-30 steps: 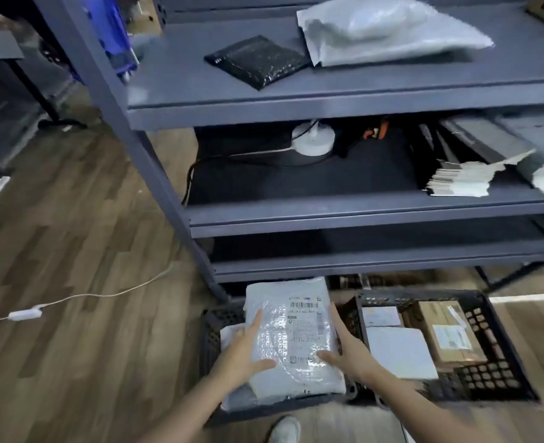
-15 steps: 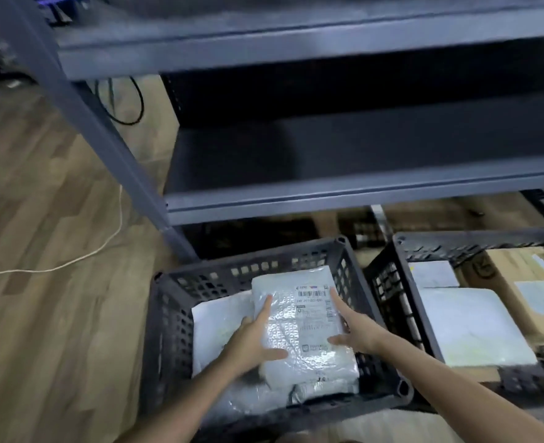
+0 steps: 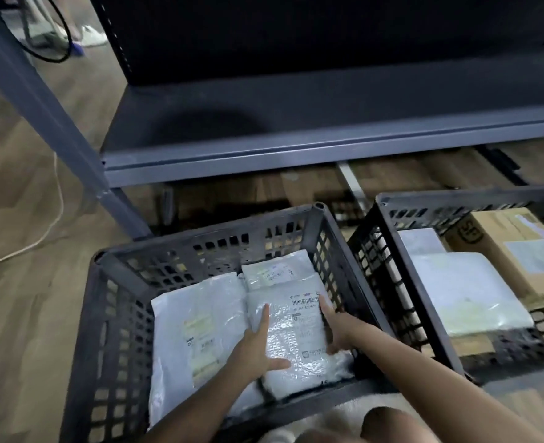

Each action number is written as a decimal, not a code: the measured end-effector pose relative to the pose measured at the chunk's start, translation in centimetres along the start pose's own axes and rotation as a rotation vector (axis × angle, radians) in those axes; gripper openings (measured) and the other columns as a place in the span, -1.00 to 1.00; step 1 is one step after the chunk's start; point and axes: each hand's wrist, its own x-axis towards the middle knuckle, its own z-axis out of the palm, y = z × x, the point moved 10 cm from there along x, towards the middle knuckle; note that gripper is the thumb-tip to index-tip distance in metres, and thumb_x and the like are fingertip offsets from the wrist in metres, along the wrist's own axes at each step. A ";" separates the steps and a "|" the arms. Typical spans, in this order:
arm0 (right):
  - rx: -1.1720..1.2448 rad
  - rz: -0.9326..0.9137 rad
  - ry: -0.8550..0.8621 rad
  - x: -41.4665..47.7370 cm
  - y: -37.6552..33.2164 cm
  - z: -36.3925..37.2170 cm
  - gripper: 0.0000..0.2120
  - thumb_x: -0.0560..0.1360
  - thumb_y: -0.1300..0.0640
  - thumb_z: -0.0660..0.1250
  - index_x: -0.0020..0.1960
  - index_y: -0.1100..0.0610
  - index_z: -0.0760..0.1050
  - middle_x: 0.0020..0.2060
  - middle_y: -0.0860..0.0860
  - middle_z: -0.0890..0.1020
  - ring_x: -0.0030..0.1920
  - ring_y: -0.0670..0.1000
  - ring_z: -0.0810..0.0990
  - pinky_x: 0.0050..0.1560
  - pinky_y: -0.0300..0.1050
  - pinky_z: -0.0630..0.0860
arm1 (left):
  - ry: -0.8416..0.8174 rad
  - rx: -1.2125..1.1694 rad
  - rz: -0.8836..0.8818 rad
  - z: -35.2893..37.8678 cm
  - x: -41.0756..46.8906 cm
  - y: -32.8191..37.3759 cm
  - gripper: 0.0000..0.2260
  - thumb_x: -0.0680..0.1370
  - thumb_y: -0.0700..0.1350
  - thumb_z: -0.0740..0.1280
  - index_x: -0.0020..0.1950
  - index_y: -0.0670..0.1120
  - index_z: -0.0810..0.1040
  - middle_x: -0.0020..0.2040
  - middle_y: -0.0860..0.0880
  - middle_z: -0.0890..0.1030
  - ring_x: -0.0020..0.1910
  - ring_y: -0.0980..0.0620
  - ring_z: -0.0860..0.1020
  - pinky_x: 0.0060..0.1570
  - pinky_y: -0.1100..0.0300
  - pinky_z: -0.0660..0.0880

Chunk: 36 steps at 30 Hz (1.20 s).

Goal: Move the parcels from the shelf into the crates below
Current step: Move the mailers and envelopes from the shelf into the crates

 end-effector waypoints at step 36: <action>-0.499 -0.146 0.176 5.2 -2.4 0.9 -0.22 0.58 0.33 0.16 0.49 0.23 -0.38 0.48 0.15 -0.35 0.52 0.12 -0.27 0.39 0.01 0.32 | 0.045 0.853 0.254 1.0 3.7 2.5 0.03 0.41 0.25 0.37 0.54 -0.12 -0.27 0.46 -0.29 -0.38 0.36 -0.23 -0.46 0.33 -0.07 -0.39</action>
